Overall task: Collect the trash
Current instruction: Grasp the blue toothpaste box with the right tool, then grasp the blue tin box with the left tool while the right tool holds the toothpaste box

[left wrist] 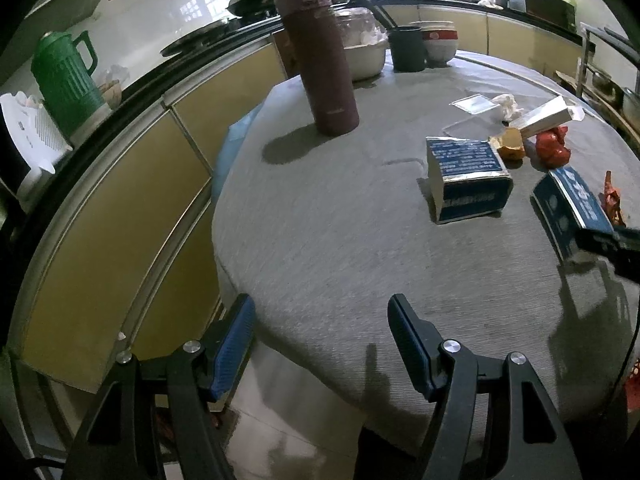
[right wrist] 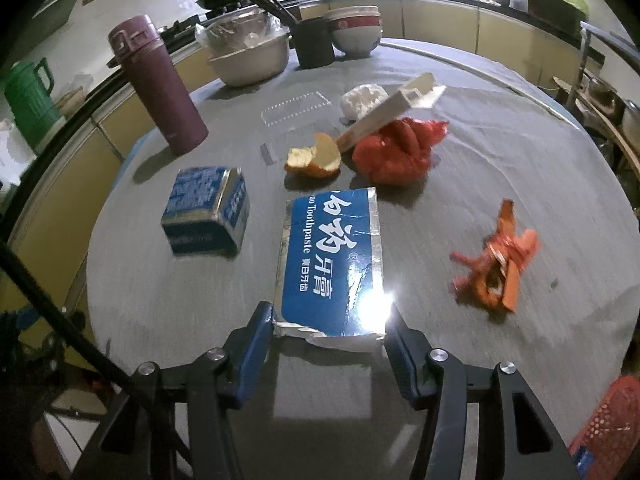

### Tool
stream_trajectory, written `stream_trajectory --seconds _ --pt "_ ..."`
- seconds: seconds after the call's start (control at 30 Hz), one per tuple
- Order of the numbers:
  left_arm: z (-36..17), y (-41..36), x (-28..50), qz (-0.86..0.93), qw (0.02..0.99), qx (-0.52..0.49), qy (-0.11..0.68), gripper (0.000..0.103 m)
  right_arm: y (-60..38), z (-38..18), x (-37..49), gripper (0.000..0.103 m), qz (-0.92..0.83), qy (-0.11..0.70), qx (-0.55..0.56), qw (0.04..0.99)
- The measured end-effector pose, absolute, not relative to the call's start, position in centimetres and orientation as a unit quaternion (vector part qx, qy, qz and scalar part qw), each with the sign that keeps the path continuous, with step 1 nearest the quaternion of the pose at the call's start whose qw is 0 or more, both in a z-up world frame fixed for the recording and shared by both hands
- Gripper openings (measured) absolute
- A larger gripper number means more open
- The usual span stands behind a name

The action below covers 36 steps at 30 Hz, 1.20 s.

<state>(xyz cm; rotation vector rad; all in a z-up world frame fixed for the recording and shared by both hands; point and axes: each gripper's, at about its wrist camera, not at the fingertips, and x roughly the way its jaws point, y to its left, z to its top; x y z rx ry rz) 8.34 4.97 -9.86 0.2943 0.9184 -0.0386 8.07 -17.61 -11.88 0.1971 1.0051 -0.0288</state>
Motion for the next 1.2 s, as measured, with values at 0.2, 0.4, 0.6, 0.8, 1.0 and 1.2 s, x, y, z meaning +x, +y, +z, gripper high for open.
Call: stream_trajectory --seconds 0.2,0.4,0.6,0.8,1.0,1.2 --pt "-9.4 4.1 8.0 -0.021 0.887 0.148 0.437 0.07 -18.6 -11.8 5.0 0.058 -0.009 0.486 0.103 0.868" --pt "-9.1 2.9 7.6 -0.033 0.887 0.157 0.433 0.07 -19.7 -11.7 3.2 0.058 -0.009 0.488 0.119 0.865" --pt "-9.1 1.3 7.1 -0.051 0.883 0.165 0.436 0.07 -21.0 -11.8 2.9 0.058 -0.022 0.485 0.127 0.865" --pt "-9.6 -0.5 6.9 -0.061 0.878 0.18 0.438 0.07 -22.3 -11.9 2.7 0.058 -0.029 0.48 0.14 0.865" --pt "-10.2 -1.6 7.8 -0.061 0.875 0.195 0.439 0.07 -22.6 -12.2 2.9 0.058 -0.021 0.484 0.147 0.863" --pt "-9.2 -1.3 10.8 -0.084 0.877 0.2 0.428 0.07 -23.0 -12.5 3.0 0.058 -0.014 0.486 0.164 0.858"
